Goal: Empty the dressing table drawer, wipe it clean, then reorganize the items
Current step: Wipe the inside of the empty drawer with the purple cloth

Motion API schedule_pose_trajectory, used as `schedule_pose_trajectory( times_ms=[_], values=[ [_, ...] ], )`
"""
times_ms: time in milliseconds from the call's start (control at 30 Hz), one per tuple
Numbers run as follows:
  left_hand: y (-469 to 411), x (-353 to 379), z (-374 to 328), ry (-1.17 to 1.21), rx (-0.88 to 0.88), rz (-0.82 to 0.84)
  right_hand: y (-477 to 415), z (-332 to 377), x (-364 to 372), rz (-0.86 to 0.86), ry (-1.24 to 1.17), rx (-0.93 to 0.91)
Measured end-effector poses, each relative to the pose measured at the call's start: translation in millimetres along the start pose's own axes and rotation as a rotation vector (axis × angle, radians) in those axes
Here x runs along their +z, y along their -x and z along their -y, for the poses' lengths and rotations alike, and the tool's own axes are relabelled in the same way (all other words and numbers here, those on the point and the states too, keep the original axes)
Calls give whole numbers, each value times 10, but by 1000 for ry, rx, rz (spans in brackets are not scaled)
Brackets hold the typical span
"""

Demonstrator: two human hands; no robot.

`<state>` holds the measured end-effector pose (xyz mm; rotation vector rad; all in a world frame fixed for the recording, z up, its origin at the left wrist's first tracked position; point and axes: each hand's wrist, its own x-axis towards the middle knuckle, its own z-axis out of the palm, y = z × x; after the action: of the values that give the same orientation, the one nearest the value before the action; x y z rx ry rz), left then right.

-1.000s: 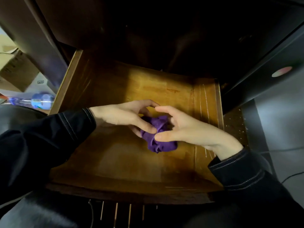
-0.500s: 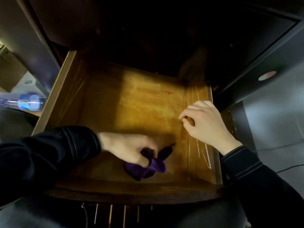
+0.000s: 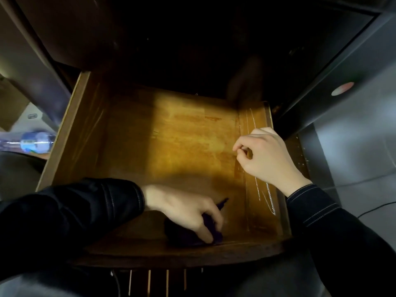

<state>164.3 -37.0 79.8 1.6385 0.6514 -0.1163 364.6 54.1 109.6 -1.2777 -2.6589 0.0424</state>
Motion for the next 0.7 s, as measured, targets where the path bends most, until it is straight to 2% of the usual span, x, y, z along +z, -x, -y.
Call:
schedule_pose_trajectory(
  times_ms=[100, 233, 400, 500, 600, 700],
  values=[
    [-8, 28, 3, 73, -10, -15, -1, -5, 4, 7, 6, 4],
    [-127, 145, 31, -64, -48, -106, 0, -9, 14, 15, 9, 16],
    [41, -4, -74, 3, 45, 28, -3, 0, 9, 9, 20, 9],
    [29, 34, -82, 92, 22, -23, -1, 6, 10, 6, 20, 6],
    [-84, 145, -38, -91, -105, -29, 10, 14, 13, 7, 13, 10],
    [-62, 83, -55, -134, -54, 22, 7, 14, 18, 0, 9, 10]
  ],
)
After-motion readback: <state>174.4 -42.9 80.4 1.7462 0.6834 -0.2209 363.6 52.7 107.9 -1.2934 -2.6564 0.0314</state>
